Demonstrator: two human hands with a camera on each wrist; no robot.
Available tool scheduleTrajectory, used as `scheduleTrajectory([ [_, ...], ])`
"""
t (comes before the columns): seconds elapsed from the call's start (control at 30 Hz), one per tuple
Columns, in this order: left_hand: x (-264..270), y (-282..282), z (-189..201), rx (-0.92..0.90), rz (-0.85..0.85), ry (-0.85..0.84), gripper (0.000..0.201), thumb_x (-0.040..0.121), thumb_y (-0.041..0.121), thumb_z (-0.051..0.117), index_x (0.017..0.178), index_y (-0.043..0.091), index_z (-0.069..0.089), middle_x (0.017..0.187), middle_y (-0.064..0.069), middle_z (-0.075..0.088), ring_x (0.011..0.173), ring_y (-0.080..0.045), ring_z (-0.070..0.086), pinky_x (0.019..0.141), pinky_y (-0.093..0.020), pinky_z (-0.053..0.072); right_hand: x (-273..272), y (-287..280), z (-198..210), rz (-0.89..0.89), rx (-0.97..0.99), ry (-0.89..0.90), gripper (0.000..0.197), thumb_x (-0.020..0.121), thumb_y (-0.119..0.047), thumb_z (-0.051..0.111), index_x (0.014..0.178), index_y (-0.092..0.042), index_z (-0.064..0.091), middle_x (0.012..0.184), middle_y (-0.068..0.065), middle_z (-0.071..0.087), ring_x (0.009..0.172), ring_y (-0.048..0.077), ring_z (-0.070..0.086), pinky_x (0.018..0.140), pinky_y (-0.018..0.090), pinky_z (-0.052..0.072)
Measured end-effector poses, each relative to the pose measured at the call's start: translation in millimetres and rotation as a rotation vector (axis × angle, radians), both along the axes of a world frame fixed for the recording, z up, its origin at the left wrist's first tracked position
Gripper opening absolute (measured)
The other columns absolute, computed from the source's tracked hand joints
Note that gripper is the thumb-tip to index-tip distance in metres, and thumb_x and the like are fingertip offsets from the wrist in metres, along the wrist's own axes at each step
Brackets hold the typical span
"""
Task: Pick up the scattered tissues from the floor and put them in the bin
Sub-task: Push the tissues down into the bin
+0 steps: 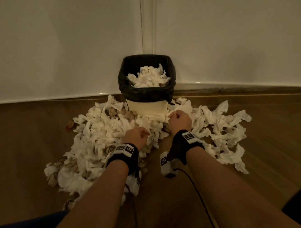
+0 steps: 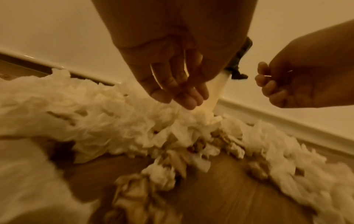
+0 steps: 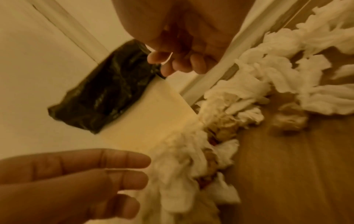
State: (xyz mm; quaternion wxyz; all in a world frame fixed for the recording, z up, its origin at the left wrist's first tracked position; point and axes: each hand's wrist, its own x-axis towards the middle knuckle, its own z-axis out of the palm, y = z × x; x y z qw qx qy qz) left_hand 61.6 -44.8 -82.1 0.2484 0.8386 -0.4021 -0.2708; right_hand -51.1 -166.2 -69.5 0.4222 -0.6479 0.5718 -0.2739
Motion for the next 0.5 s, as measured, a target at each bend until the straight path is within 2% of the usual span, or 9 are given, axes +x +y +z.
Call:
scheduleTrajectory([
  [0.03,-0.3,2.5,-6.3,0.066,-0.059,-0.023,0.026,0.089,0.012,0.047,0.094,0.029,0.066,0.106,-0.002,0.066,0.097,-0.022,0.062,0.078,-0.028,0.050,-2.8,3.3,-7.9,0.016,0.019,0.034,0.031,0.090,-0.008,0.040,0.070,-0.021,0.061,0.079,0.002,0.061,0.066,0.015,0.052,0.056,0.018,0.035],
  [0.1,-0.2,4.8,-16.5,0.183,-0.183,-0.051,0.031,0.090,0.007,0.046,0.106,0.024,0.066,0.122,-0.005,0.059,0.108,-0.024,0.058,0.085,-0.030,0.048,-9.6,8.5,-22.4,0.037,0.053,0.095,0.030,0.090,-0.007,0.043,0.071,-0.021,0.062,0.084,0.004,0.064,0.069,0.016,0.052,0.062,0.020,0.037],
  [0.17,0.4,6.1,-24.6,0.275,-0.267,-0.086,0.036,0.091,0.003,0.046,0.114,0.024,0.063,0.128,-0.008,0.050,0.113,-0.027,0.053,0.088,-0.030,0.047,-16.4,12.9,-33.5,0.057,0.075,0.161,0.029,0.089,-0.006,0.044,0.074,-0.020,0.064,0.092,0.007,0.066,0.071,0.017,0.051,0.065,0.022,0.039],
  [0.27,1.4,6.3,-35.0,0.371,-0.321,-0.147,0.044,0.091,-0.002,0.043,0.121,0.028,0.057,0.133,-0.011,0.040,0.118,-0.031,0.047,0.097,-0.035,0.044,-19.6,21.5,-43.8,0.180,0.095,0.241,0.037,0.088,-0.005,0.040,0.067,-0.026,0.063,0.091,0.003,0.067,0.064,0.016,0.053,0.055,0.021,0.040],
  [0.33,-0.1,5.8,-39.8,0.361,-0.310,-0.194,0.040,0.093,0.007,0.044,0.123,0.030,0.055,0.133,-0.011,0.039,0.117,-0.032,0.046,0.098,-0.037,0.042,-16.4,28.5,-46.0,0.325,0.115,0.258,0.043,0.089,-0.003,0.037,0.067,-0.027,0.065,0.093,0.002,0.069,0.062,0.012,0.053,0.054,0.020,0.043],
  [0.4,-2.1,4.6,-44.2,0.345,-0.293,-0.258,0.037,0.091,0.020,0.050,0.125,0.033,0.052,0.133,-0.010,0.040,0.113,-0.031,0.049,0.095,-0.038,0.044,-12.6,35.4,-46.4,0.448,0.125,0.284,0.042,0.089,-0.001,0.036,0.074,-0.021,0.070,0.096,0.002,0.070,0.060,0.005,0.051,0.051,0.016,0.039],
  [0.5,-4.5,1.1,-52.2,0.382,-0.332,-0.313,0.038,0.089,0.031,0.052,0.126,0.038,0.048,0.135,-0.008,0.037,0.114,-0.032,0.048,0.092,-0.040,0.045,-13.2,43.3,-47.6,0.523,0.123,0.364,0.039,0.089,-0.001,0.036,0.081,-0.018,0.070,0.103,0.007,0.069,0.067,0.012,0.053,0.054,0.019,0.038],
])
